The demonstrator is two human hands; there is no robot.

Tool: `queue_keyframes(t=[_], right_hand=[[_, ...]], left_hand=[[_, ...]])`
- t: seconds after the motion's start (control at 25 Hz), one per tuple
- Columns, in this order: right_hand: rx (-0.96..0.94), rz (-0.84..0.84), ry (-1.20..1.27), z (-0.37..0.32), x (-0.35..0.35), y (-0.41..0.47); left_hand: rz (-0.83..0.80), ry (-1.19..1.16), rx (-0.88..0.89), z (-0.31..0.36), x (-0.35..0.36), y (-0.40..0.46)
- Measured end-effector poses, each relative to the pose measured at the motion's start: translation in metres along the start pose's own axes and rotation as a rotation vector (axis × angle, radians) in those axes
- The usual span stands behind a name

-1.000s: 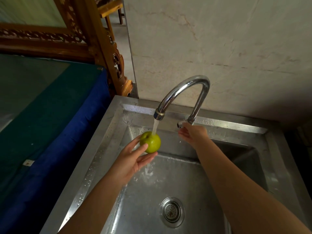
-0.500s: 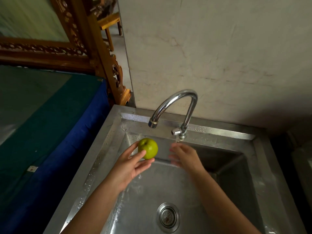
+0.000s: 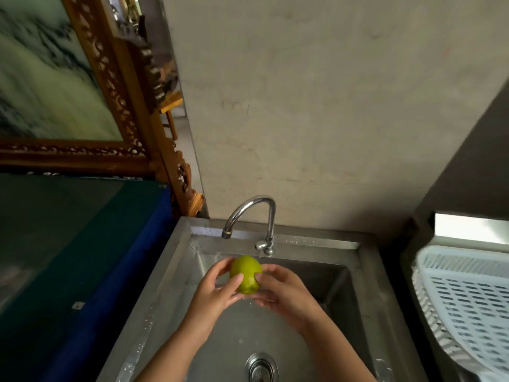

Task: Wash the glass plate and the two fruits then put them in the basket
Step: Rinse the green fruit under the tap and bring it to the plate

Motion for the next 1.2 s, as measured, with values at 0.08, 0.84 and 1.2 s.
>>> queue_keyframes(t=[0.08, 0.84, 1.2], right_hand=[[-0.131, 0.063, 0.040, -0.011, -0.011, -0.023], [-0.535, 0.726, -0.302, -0.007, -0.100, -0.283], [-0.397, 0.877, -0.385, 0.035, -0.198, -0.339]], left_hand=[[-0.101, -0.046, -0.074, 0.007, 0.010, -0.015], [-0.731, 0.283, 0.350, 0.033, 0.100, -0.193], [-0.902, 0.414, 0.285, -0.035, 0.190, -0.254]])
Point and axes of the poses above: each hand's wrist, its own y-axis towards the middle knuckle, its own x-axis out of the palm, z = x × y, the point moved 6 cm from there along y, towards the middle knuckle, and after that the axes turned 14 degrees about z, right-handed, at the moved point
